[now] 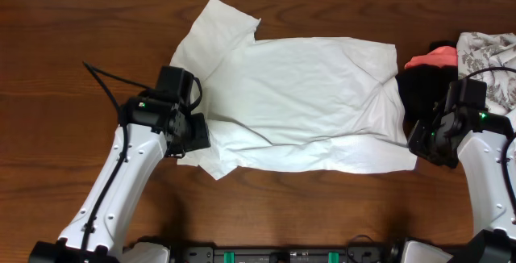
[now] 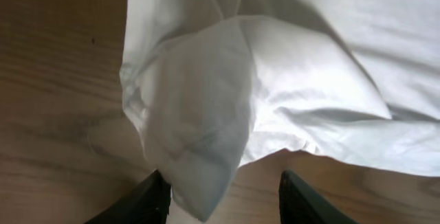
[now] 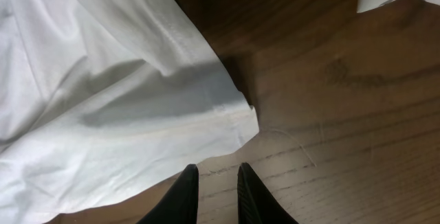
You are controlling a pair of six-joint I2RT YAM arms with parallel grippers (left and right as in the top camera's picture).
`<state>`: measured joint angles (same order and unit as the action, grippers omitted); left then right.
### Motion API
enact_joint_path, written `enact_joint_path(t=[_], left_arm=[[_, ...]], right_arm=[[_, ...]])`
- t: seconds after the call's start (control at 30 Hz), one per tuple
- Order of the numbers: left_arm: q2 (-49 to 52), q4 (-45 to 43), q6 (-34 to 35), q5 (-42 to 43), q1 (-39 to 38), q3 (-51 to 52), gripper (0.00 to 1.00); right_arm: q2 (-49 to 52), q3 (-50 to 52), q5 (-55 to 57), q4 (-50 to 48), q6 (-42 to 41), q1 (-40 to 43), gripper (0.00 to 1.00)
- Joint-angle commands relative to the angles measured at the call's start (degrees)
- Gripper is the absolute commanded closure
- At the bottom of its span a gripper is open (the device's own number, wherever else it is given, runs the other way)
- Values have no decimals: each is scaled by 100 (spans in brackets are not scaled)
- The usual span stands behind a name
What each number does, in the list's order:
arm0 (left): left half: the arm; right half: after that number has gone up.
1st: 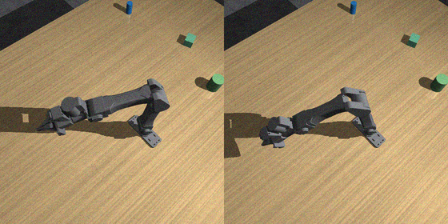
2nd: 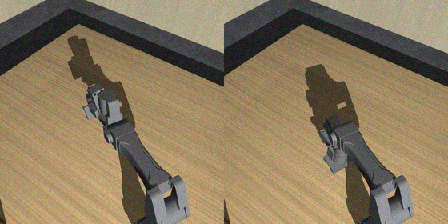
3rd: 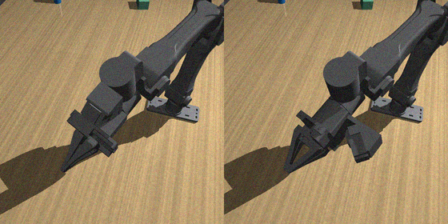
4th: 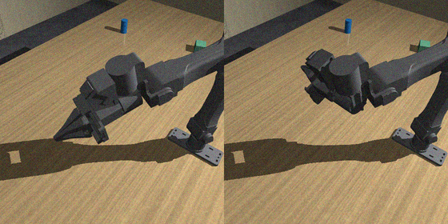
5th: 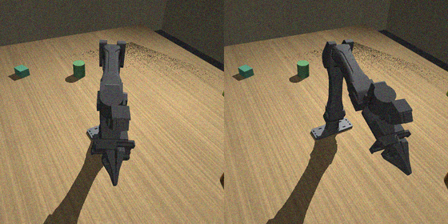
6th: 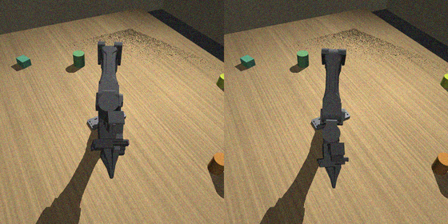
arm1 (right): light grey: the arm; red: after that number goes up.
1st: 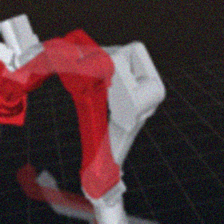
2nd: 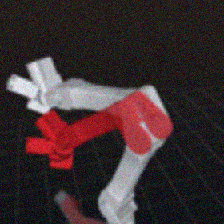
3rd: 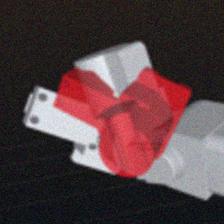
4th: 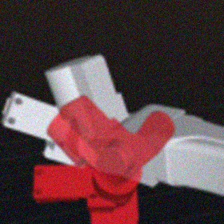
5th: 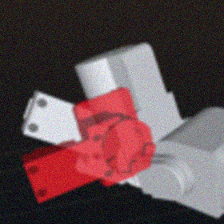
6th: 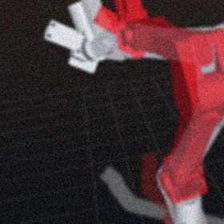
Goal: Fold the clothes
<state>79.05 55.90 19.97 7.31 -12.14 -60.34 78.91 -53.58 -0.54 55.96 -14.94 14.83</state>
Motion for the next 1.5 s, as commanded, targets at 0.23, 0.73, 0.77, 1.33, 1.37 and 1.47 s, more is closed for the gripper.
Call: enact_joint_path(t=[0.23,0.73,0.77,1.33,1.37,1.47], left_arm=[[-4,-105,11,-295,22,92,49],[33,-925,201,-232,-321,837,50],[33,-992,201,-254,-321,837,50],[2,-1401,197,-968,-315,835,94],[-22,-1403,197,-1016,-308,833,94],[-153,-1401,177,-1106,-304,789,94]], right_arm=[[-17,2,-39,15,-66,26,82],[-17,2,-39,20,-68,26,82],[-17,2,-39,22,-66,26,82],[-17,-7,-35,-57,-52,28,82],[-17,-26,-33,-74,4,28,82],[-17,-212,-28,-37,87,35,80]])
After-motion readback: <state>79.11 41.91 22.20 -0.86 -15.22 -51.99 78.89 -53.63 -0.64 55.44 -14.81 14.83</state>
